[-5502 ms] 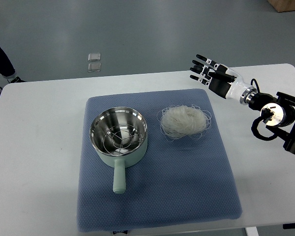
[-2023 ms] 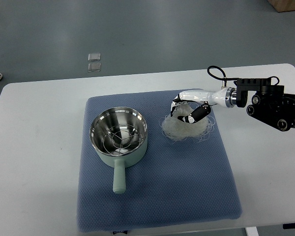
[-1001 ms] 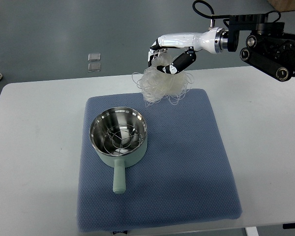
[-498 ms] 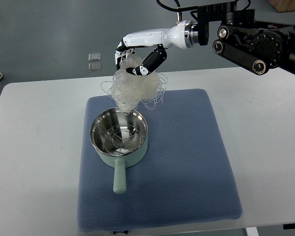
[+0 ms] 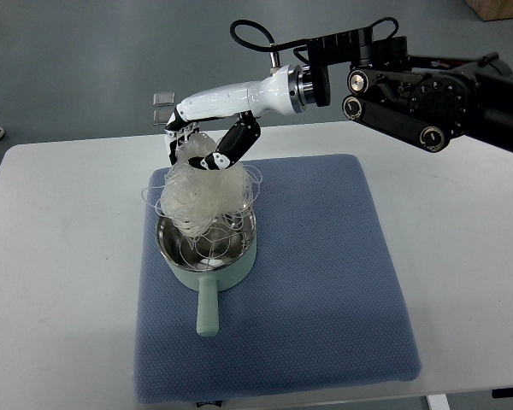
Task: Put vermicelli into pot with right hand
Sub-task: 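Lower the vermicelli into the steel strainer and open the right hand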
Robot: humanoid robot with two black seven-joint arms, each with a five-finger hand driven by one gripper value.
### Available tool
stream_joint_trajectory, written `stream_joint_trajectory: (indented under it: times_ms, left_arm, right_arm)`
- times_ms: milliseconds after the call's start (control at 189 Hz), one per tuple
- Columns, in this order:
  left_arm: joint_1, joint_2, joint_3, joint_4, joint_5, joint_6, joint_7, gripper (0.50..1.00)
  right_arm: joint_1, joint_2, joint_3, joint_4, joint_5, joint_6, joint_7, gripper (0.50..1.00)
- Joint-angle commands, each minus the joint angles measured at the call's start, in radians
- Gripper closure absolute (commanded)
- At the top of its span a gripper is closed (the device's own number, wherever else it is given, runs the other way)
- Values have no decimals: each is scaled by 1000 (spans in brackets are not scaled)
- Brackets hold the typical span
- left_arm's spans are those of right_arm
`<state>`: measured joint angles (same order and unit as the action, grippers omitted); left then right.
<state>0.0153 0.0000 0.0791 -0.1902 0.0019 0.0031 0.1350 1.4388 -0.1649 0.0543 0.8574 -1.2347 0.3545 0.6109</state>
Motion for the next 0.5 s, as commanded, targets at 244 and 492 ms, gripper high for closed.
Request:
stream_joint_trajectory:
  times_ms: [244,492]
  left_arm:
    - [0,0,1,0,0,0,0,500]
    - [0,0,1,0,1,0,0,500]
  right_arm:
    - [-47,62,-11,-21,-11,-6,0,1000]
    - [-86,65,-4,-44,3,-11,0,640]
